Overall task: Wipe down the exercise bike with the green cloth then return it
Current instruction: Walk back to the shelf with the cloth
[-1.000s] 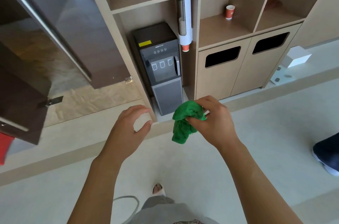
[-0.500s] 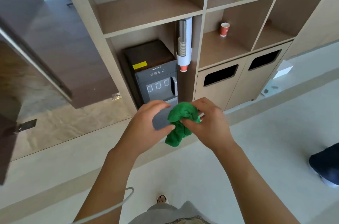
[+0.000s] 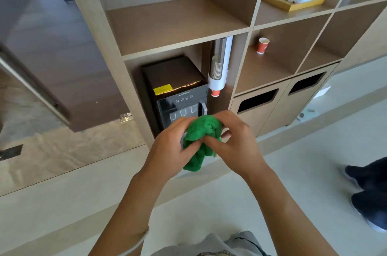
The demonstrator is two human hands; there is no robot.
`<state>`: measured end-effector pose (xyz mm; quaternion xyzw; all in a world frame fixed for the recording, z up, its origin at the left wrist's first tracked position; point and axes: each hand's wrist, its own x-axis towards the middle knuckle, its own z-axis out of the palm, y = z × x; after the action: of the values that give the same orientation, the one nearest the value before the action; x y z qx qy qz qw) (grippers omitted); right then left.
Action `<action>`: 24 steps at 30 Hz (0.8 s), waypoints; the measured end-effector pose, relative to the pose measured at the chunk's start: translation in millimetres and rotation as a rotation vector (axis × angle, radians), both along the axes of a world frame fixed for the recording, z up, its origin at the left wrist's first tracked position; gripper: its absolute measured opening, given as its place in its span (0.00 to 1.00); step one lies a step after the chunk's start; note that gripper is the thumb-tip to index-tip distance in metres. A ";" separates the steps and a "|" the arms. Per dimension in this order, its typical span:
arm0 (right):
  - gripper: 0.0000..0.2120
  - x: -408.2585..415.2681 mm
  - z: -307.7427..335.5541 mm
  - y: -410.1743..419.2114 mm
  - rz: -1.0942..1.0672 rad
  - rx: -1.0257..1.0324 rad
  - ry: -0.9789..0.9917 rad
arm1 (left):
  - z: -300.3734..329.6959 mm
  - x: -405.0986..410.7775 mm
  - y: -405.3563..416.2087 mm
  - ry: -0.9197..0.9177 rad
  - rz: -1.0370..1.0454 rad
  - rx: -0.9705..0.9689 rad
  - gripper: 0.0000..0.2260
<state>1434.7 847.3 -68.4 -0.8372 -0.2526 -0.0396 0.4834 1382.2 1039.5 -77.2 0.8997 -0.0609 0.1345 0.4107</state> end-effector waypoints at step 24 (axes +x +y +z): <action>0.16 313.7 77.2 25.9 0.398 0.236 -0.146 | 108.2 235.1 0.8 -0.344 0.556 -0.040 0.15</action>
<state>1748.4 873.2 8.8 -0.7035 -0.4405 -0.0330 0.5567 1617.3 1040.3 31.0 0.8378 0.1212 0.3924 0.3598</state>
